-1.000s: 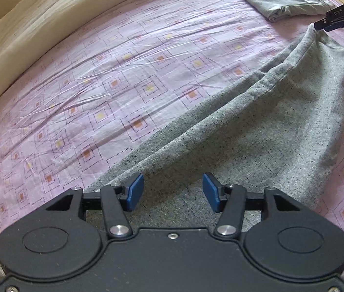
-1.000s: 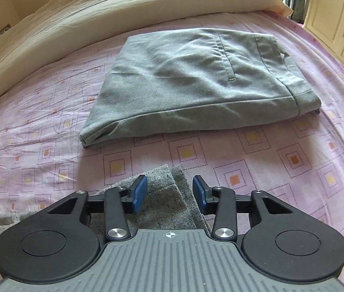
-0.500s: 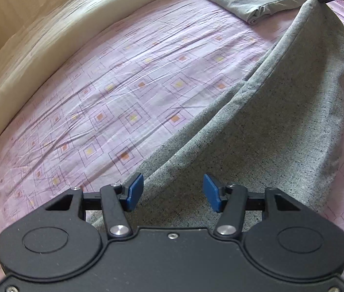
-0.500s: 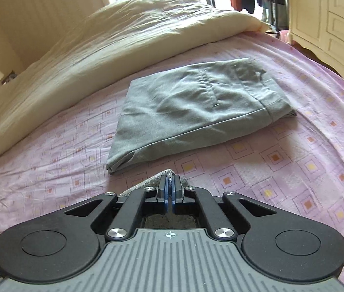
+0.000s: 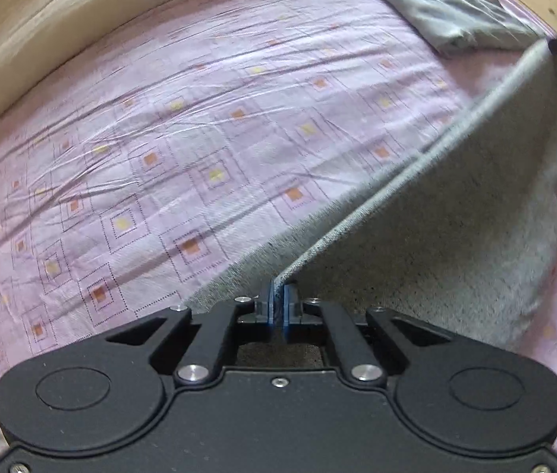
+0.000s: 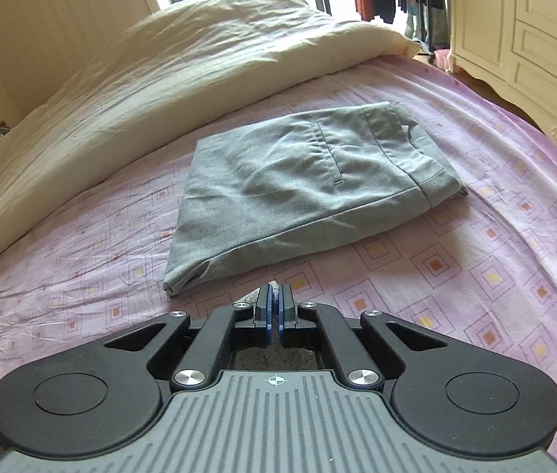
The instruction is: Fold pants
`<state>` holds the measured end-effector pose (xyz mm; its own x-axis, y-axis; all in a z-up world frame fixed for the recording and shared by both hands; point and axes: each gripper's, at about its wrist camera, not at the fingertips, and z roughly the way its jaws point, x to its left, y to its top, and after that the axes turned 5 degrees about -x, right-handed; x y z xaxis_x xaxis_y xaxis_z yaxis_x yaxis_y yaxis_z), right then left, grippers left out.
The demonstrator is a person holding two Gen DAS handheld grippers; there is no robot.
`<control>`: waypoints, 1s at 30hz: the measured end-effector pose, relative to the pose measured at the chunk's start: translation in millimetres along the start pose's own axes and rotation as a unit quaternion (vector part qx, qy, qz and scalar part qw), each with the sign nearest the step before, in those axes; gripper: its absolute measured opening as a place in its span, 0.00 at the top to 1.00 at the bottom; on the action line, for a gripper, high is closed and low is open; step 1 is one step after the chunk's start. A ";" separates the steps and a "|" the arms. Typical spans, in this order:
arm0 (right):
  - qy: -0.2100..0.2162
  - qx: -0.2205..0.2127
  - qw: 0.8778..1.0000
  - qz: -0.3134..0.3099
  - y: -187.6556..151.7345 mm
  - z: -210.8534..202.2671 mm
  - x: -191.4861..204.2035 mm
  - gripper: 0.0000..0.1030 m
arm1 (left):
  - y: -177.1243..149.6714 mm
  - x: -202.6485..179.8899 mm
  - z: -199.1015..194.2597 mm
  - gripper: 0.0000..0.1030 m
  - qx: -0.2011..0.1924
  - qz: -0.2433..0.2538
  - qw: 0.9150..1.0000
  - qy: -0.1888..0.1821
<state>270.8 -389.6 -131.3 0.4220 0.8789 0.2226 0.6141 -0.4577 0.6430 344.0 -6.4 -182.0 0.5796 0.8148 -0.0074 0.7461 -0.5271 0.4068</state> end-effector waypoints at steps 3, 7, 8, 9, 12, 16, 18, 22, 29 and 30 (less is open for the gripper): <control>-0.019 0.028 0.999 -0.002 -1.8 39.3 4.4 0.97 | 16.8 6.8 21.3 0.87 0.021 -0.028 0.999 0.026; -0.054 0.079 0.995 -0.020 -12.8 84.0 10.4 0.94 | 25.5 -2.6 35.0 0.82 0.044 -0.029 0.997 0.058; -0.051 0.071 0.996 -0.018 -13.2 83.3 10.5 0.95 | 26.3 -3.9 32.7 0.79 0.042 -0.030 0.996 0.067; -0.049 0.062 0.997 -0.016 -11.7 78.6 10.5 0.94 | 25.9 -4.0 27.4 0.75 0.036 -0.035 0.996 0.075; -0.029 0.018 0.999 0.011 -4.9 47.6 -0.9 0.90 | 21.3 -1.6 2.9 0.73 0.001 -0.061 0.992 0.112; -0.014 -0.017 0.998 0.055 -6.8 0.1 -33.0 0.79 | 10.8 -9.8 -34.1 0.65 -0.046 -0.095 0.986 0.127; -0.008 -0.007 0.997 0.074 -15.8 -15.9 -50.6 0.79 | 0.3 -21.9 -46.5 0.60 -0.051 -0.105 0.987 0.108; 0.002 0.035 0.995 0.096 -46.0 -31.9 -72.6 0.79 | -28.1 -56.2 -45.1 0.58 -0.028 -0.100 0.992 0.073; 0.034 0.072 0.986 0.146 -76.9 -15.2 -66.9 0.78 | -68.8 -47.4 -14.4 0.58 0.051 -0.198 0.976 0.074; 0.035 0.074 0.985 0.151 -77.5 -10.7 -65.6 0.76 | -72.0 -40.8 -7.0 0.57 0.064 -0.212 0.972 0.074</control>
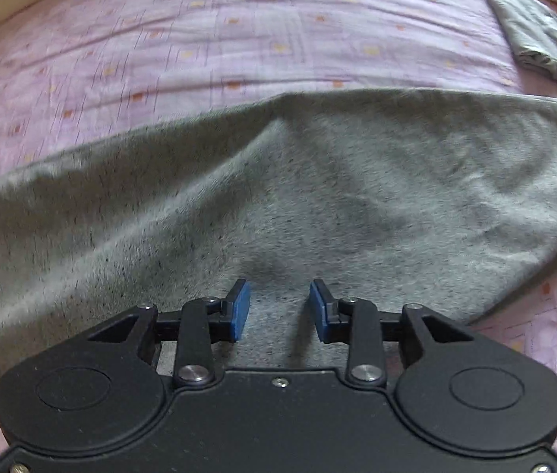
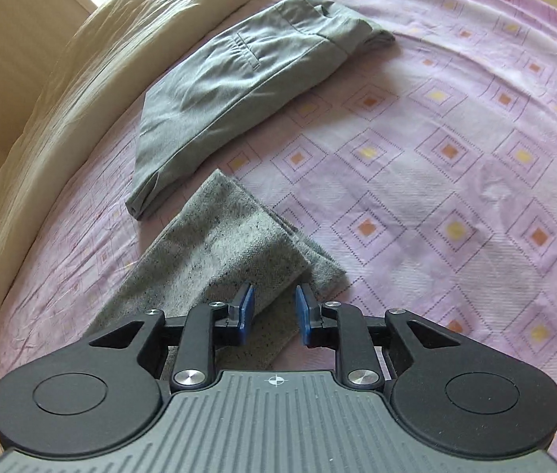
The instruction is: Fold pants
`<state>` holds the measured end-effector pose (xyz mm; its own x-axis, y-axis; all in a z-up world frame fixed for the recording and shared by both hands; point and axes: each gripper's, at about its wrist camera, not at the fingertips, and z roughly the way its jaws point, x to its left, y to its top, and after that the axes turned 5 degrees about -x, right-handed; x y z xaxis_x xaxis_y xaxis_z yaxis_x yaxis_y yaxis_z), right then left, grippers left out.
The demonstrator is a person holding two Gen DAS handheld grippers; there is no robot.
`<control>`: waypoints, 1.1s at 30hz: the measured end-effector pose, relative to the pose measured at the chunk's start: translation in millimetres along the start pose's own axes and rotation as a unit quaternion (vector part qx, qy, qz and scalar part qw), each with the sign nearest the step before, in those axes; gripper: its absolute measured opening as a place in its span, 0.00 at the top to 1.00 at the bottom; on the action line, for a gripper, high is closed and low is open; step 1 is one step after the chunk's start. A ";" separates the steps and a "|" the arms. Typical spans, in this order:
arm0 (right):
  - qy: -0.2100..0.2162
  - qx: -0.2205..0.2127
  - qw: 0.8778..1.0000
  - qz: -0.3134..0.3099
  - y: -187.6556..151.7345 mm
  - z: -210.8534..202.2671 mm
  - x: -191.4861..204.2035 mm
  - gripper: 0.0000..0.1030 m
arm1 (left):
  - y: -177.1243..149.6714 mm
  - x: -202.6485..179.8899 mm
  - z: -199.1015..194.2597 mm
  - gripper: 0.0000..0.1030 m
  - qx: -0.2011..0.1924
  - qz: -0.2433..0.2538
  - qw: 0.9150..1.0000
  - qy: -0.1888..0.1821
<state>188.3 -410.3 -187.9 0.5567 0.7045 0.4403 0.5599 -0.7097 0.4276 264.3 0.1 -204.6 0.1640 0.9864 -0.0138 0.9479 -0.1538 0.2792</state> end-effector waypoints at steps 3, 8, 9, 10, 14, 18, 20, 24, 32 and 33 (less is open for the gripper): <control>-0.002 0.008 1.000 0.010 1.0 12.7 2.5 0.73 | 8.0 13.6 10.3 0.53 0.006 -0.033 0.999 -0.008; -0.012 0.010 0.999 0.043 -0.6 22.8 0.8 0.71 | 20.6 12.5 14.4 0.53 0.032 -0.034 0.999 -0.002; -0.008 0.009 0.999 0.052 -0.7 22.5 1.1 0.72 | 21.2 11.2 14.1 0.53 0.033 -0.031 0.999 0.000; 0.002 0.011 0.998 0.058 0.1 21.8 1.6 0.90 | 21.3 10.6 13.8 0.53 0.034 -0.030 0.999 0.001; -0.015 0.012 0.999 -0.033 8.9 4.8 24.7 0.97 | 22.9 11.2 12.3 0.52 0.036 -0.024 0.999 -0.002; -0.058 0.039 0.994 -0.083 16.9 2.6 23.7 0.97 | 27.6 9.2 11.8 0.51 0.038 -0.009 0.999 -0.004; -0.079 0.065 0.992 -0.077 12.8 20.5 16.7 0.97 | 26.5 7.9 8.0 0.50 0.036 0.002 0.999 0.000; -0.081 0.062 0.993 -0.065 8.1 22.4 15.2 0.96 | 11.1 2.2 -22.3 0.53 -0.005 0.009 1.000 0.005; -0.054 0.050 0.994 -0.080 7.4 5.6 15.1 0.94 | -68.9 13.5 -25.7 0.50 0.061 -0.016 0.998 0.007; -0.051 0.042 0.994 -0.086 6.4 0.5 17.0 0.92 | -74.6 15.0 -32.4 0.50 0.054 -0.021 0.998 0.004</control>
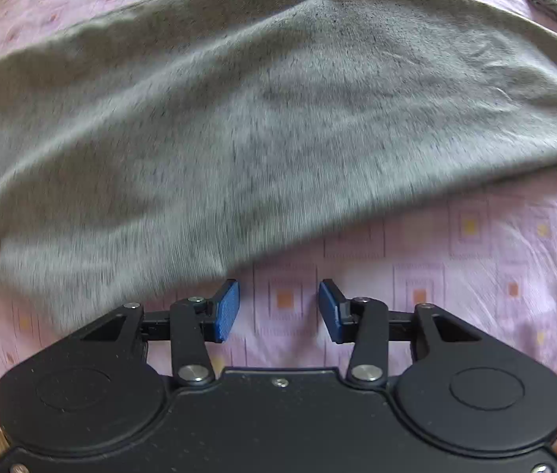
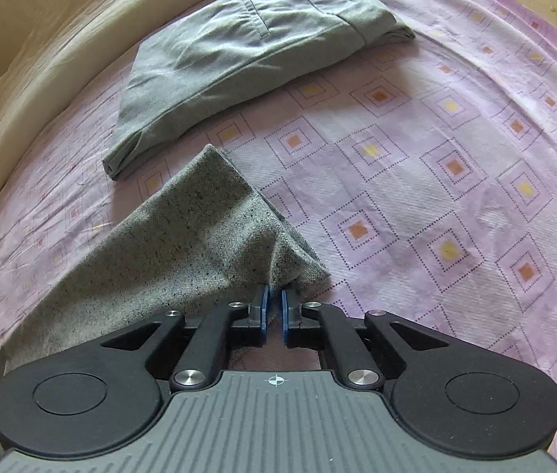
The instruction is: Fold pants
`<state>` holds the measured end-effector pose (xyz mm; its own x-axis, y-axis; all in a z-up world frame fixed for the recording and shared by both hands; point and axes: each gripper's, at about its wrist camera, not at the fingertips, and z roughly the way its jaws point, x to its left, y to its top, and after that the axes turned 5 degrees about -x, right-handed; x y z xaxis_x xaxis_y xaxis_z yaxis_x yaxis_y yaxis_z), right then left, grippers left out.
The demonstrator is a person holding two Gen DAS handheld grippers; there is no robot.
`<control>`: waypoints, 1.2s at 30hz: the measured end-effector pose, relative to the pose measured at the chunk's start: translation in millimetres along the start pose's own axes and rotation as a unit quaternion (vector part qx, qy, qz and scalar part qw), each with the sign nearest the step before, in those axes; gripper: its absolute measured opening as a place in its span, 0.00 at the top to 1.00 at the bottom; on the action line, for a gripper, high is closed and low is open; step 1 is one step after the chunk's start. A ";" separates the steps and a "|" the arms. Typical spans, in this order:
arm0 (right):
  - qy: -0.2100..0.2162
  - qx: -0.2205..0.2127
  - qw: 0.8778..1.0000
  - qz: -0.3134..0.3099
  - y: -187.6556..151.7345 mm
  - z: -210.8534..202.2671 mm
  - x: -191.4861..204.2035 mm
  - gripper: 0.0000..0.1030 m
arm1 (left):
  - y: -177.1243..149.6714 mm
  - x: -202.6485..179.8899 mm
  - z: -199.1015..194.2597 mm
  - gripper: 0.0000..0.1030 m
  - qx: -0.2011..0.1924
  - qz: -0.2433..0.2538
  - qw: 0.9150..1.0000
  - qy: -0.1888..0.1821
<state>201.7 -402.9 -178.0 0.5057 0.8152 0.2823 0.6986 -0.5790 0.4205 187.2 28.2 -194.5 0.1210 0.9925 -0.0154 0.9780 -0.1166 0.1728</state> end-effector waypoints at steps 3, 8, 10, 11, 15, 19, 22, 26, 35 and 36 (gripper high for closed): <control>-0.001 -0.044 0.999 -0.029 -5.0 -21.5 7.9 0.89 | -12.7 9.2 -24.9 0.50 -0.036 -0.008 0.999 0.008; 0.036 -0.072 0.995 -0.049 -24.0 -48.7 25.7 0.88 | -6.2 47.1 -56.1 0.49 -0.077 -0.022 0.996 0.034; 0.053 -0.067 0.994 -0.065 -35.9 -53.2 43.3 0.88 | 0.5 69.2 -61.7 0.49 -0.089 -0.022 0.995 0.049; 0.060 -0.063 0.994 -0.073 -43.6 -55.0 53.9 0.88 | 5.9 78.0 -63.2 0.49 -0.095 -0.022 0.994 0.055; 0.099 -0.032 0.990 -0.098 -81.7 -57.7 105.1 0.87 | 29.2 119.0 -60.0 0.48 -0.109 -0.020 0.991 0.072; 0.120 0.000 0.985 -0.124 -126.2 -53.2 166.4 0.87 | 53.9 157.3 -41.1 0.48 -0.104 -0.005 0.992 0.069; 0.129 0.024 0.983 -0.127 -158.2 -50.1 211.3 0.87 | 72.8 183.8 -21.5 0.48 -0.097 0.019 0.993 0.067; 0.143 0.046 0.979 -0.136 -196.3 -50.9 264.4 0.87 | 104.3 223.2 9.7 0.48 -0.082 0.028 0.994 0.073; 0.188 0.118 0.961 -0.167 -282.3 -47.2 341.3 0.70 | 147.3 244.8 35.9 0.42 -0.053 0.068 0.995 0.053; 0.192 0.127 0.957 -0.175 -291.9 -45.0 347.4 0.70 | 148.3 244.0 36.6 0.42 -0.050 0.074 0.995 0.053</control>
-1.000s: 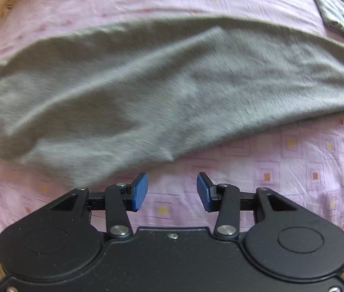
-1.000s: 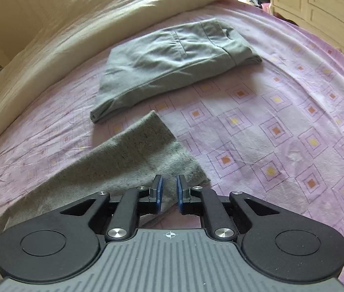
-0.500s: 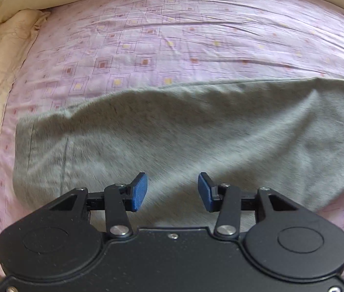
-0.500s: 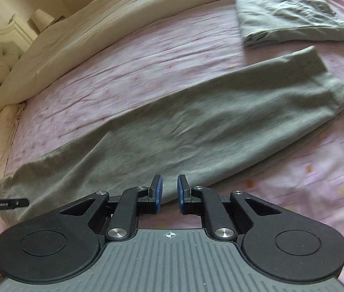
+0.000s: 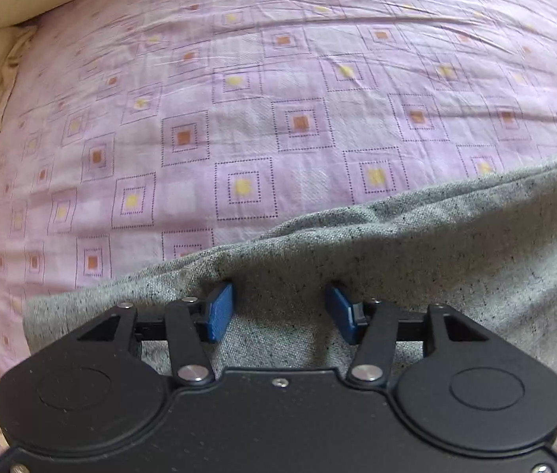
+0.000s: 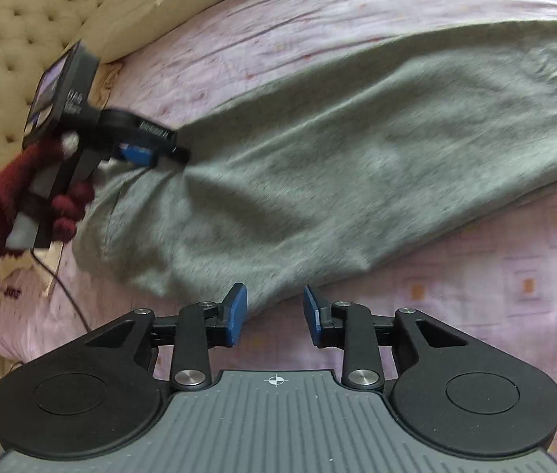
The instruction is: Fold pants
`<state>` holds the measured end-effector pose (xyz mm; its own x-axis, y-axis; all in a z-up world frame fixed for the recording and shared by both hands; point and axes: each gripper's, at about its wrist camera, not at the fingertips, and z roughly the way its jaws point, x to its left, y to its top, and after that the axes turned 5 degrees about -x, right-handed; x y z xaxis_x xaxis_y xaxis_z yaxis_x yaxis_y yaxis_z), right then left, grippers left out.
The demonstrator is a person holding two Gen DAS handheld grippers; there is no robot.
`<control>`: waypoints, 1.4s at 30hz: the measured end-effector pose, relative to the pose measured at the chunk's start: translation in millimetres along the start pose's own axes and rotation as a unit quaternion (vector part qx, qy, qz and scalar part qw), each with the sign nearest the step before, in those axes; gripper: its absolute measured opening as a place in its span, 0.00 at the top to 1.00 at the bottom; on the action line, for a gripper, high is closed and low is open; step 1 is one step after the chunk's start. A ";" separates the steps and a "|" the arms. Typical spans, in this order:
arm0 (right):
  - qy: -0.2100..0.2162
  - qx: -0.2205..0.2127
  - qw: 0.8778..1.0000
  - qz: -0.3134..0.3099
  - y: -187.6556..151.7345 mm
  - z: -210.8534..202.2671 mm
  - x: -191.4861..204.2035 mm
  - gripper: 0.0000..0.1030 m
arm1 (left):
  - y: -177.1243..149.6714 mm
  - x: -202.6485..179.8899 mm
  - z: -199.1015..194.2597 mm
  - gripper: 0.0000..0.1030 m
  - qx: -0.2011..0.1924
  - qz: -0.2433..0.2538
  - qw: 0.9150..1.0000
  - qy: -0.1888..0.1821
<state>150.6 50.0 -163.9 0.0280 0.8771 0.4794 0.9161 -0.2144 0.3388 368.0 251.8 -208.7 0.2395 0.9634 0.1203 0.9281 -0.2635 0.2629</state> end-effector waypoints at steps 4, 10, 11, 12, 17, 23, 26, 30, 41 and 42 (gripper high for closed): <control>-0.002 0.040 0.998 -0.041 -22.6 28.0 29.1 0.67 | -3.3 2.8 -0.7 0.41 -0.001 0.013 1.000 -0.010; -0.023 -0.036 0.993 -0.108 -13.6 27.1 68.8 0.67 | -1.5 1.4 -0.6 0.41 0.004 0.037 0.999 -0.018; -0.022 -0.065 0.991 -0.118 -8.9 21.1 73.7 0.67 | -0.2 1.9 -1.5 0.42 0.005 0.038 0.999 -0.020; -0.022 -0.084 0.988 -0.125 -5.5 17.0 77.2 0.67 | -0.2 3.0 -3.7 0.43 0.005 0.037 0.999 -0.024; -0.026 -0.038 0.991 -0.123 -6.2 25.9 68.8 0.67 | -25.2 7.0 -38.6 0.46 -0.017 0.035 0.998 -0.053; -0.024 0.000 0.994 -0.104 -32.3 28.1 62.6 0.67 | -86.3 10.8 -60.9 0.45 -0.011 0.042 0.997 -0.064; -0.035 0.004 0.994 -0.103 -41.3 30.2 61.0 0.67 | -108.3 6.0 -53.3 0.45 0.010 0.072 0.995 -0.063; -0.048 -0.007 0.991 -0.127 -39.9 39.0 66.9 0.67 | -114.4 9.7 -39.3 0.41 0.018 0.071 0.996 -0.044; -0.044 -0.031 0.986 -0.159 -23.8 58.6 78.6 0.62 | -83.9 54.2 -17.6 0.41 0.060 -0.060 0.993 -0.078; -0.038 -0.020 0.986 -0.164 -28.2 60.2 78.1 0.62 | -83.9 52.5 -17.7 0.41 0.059 -0.052 0.994 -0.075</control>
<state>151.0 150.5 -184.8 -0.2353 0.9314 0.2779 0.8649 0.0702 0.4970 297.6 323.6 -207.5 0.1718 0.9839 -0.0487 0.9750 -0.1627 0.1513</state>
